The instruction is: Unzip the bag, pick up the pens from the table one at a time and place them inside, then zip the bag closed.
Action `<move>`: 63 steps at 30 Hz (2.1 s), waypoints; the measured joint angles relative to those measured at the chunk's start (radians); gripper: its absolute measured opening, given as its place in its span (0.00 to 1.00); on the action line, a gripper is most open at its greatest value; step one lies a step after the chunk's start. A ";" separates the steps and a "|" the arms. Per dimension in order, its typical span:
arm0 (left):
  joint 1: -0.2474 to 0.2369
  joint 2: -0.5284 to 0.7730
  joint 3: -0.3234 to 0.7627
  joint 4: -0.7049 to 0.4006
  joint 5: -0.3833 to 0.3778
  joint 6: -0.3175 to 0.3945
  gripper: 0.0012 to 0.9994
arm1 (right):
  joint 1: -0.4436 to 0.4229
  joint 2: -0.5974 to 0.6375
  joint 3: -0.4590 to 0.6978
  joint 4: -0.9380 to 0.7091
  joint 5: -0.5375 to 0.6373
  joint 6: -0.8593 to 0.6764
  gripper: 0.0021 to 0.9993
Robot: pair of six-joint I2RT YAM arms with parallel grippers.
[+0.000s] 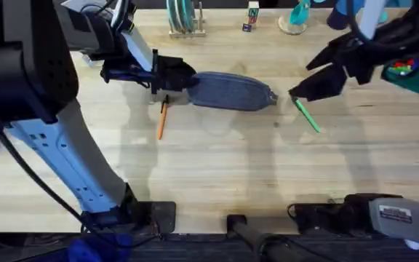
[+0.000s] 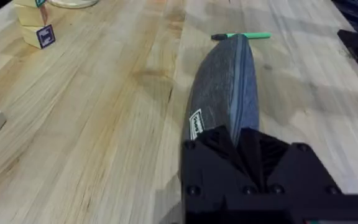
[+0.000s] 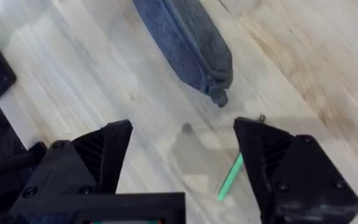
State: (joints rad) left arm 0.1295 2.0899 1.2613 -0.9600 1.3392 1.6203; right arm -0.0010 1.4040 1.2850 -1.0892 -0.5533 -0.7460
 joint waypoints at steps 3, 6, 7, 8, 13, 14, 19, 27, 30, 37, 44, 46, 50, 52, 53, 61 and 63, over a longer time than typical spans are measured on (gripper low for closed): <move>0.000 0.000 0.000 0.000 0.000 0.000 0.04 | -0.003 0.057 0.000 0.012 -0.024 -0.041 1.00; 0.000 0.000 0.000 0.000 0.000 0.000 0.04 | -0.016 0.102 0.000 0.013 -0.041 -0.072 1.00; 0.000 0.000 0.000 0.000 0.000 0.000 0.04 | -0.024 0.115 0.000 0.013 -0.048 -0.084 1.00; 0.000 0.000 0.000 0.000 0.000 0.000 0.04 | -0.033 0.127 0.000 0.014 -0.054 -0.096 1.00; -0.001 0.000 0.000 0.007 0.000 0.000 0.04 | -0.084 0.184 0.000 0.017 -0.103 -0.168 1.00; -0.002 0.000 0.000 0.007 0.000 0.000 0.04 | -0.095 0.197 0.000 0.018 -0.116 -0.185 0.99; -0.002 0.000 0.000 0.007 0.000 0.000 0.04 | -0.140 0.266 0.000 0.020 -0.188 -0.272 0.99; -0.002 0.000 0.000 0.010 0.000 0.000 0.04 | -0.151 0.385 0.001 0.039 -0.239 -0.358 0.99; -0.002 0.000 0.000 0.010 0.000 0.000 0.04 | -0.152 0.420 0.001 0.065 -0.245 -0.372 0.99; -0.002 0.000 0.000 0.011 0.000 0.000 0.04 | -0.140 0.469 0.001 0.093 -0.255 -0.385 0.99; -0.002 0.000 0.000 0.011 0.000 0.000 0.04 | -0.106 0.476 0.002 0.103 -0.256 -0.386 0.99; -0.002 0.000 0.000 0.011 0.000 0.000 0.04 | -0.104 0.490 0.002 0.104 -0.256 -0.386 0.99; -0.002 0.000 0.000 0.011 0.000 0.000 0.04 | -0.104 0.525 0.002 0.105 -0.256 -0.388 0.99; -0.002 0.000 0.000 0.011 0.000 0.000 0.04 | -0.102 0.538 0.002 0.106 -0.256 -0.388 0.99; -0.002 0.000 0.000 0.011 0.000 0.000 0.04 | -0.099 0.543 0.002 0.107 -0.256 -0.388 0.99; -0.002 0.000 0.000 0.011 0.000 0.000 0.04 | -0.062 0.546 0.002 0.122 -0.256 -0.388 0.96; -0.002 0.000 0.000 0.011 0.000 0.000 0.04 | -0.058 0.546 0.002 0.122 -0.256 -0.388 0.95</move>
State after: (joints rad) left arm 0.1276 2.0899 1.2613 -0.9485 1.3392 1.6203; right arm -0.0593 1.9502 1.2869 -0.9668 -0.8093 -1.1343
